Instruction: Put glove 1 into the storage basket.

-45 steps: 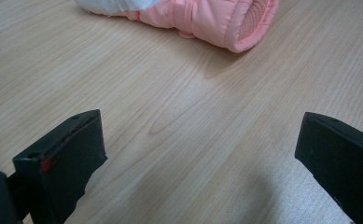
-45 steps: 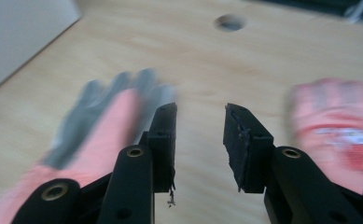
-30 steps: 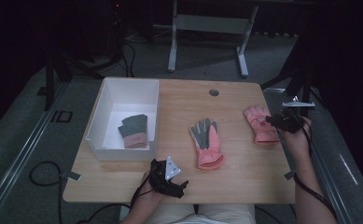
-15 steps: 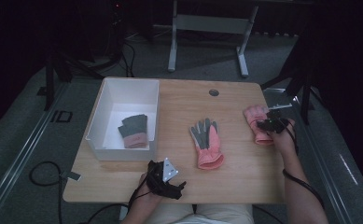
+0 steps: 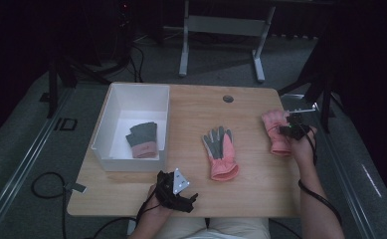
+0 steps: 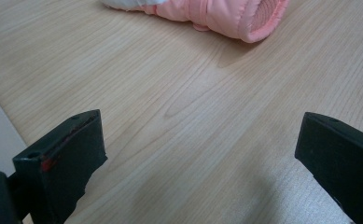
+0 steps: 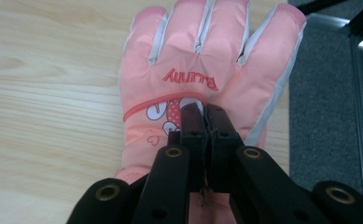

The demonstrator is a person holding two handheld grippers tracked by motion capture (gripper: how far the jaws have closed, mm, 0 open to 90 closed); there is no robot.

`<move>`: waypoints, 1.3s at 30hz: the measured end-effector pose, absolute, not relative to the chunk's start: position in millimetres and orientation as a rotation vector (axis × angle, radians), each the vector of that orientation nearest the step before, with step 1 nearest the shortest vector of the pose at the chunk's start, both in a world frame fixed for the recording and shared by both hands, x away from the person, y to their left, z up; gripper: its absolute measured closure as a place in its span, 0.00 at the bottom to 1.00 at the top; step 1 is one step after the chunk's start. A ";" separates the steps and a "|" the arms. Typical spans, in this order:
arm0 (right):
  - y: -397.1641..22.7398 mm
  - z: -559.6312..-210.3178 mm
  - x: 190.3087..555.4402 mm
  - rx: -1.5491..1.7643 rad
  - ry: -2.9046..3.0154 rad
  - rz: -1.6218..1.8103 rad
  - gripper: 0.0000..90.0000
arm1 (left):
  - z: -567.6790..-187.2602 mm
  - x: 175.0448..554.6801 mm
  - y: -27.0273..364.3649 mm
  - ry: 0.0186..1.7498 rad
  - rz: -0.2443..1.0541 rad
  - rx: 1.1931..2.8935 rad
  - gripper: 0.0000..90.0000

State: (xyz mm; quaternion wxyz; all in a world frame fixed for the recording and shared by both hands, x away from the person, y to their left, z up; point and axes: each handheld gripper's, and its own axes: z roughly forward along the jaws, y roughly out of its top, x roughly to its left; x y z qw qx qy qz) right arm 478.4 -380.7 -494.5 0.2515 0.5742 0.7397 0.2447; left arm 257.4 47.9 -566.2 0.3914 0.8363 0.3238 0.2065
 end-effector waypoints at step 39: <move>-297.6 -524.1 385.6 1.612 1.983 0.714 0.95 | -562.5 257.0 44.2 0.782 0.536 2.124 0.02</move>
